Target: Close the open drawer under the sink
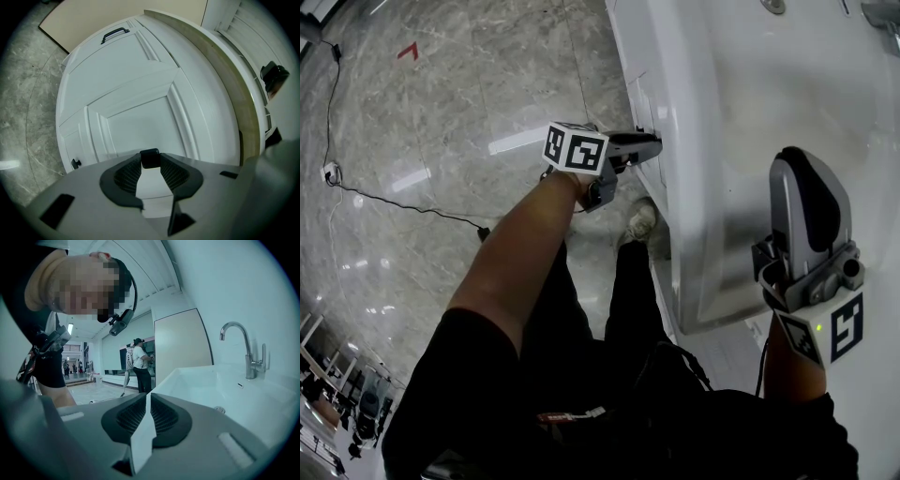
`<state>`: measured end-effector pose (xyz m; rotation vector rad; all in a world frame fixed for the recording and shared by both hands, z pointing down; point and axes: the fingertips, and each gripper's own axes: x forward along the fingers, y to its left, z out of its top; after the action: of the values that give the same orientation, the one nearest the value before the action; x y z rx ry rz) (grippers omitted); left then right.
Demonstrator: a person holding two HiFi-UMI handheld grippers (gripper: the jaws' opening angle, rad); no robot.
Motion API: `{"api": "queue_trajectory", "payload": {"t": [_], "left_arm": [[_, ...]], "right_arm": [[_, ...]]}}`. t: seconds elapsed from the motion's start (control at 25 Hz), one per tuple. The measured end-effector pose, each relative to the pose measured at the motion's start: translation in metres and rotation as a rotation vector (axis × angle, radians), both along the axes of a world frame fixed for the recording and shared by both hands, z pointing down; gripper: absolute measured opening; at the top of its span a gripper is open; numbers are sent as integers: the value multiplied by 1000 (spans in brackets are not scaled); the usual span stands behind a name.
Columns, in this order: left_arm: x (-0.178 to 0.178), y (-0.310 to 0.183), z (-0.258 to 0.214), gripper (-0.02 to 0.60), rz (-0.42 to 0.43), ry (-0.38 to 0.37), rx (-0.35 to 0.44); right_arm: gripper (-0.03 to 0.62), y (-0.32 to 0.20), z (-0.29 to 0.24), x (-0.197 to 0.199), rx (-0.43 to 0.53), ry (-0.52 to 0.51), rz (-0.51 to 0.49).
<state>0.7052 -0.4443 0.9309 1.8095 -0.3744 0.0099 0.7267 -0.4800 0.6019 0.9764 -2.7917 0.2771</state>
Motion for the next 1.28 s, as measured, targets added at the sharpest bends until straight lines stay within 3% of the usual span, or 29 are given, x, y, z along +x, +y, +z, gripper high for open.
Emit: {"api": "queue_trajectory", "payload": {"t": [0.52,0.84,1.08,1.28], "left_arm": [[10,1,0,124,-28,11,-52],[10,1,-1,123,30,-94,-19],[-26,15,-6,123,-96,-110,-70],[-64,32,-41,123,-158,-119,-22]], "right_arm": [[6,-2,1,-9,-2,-12,-9],[6,1,-4,-24,-7,-1,-11],[6,8,-20,-18,7,18,8],[5,17,-30,-19,-6,14,26]]}}
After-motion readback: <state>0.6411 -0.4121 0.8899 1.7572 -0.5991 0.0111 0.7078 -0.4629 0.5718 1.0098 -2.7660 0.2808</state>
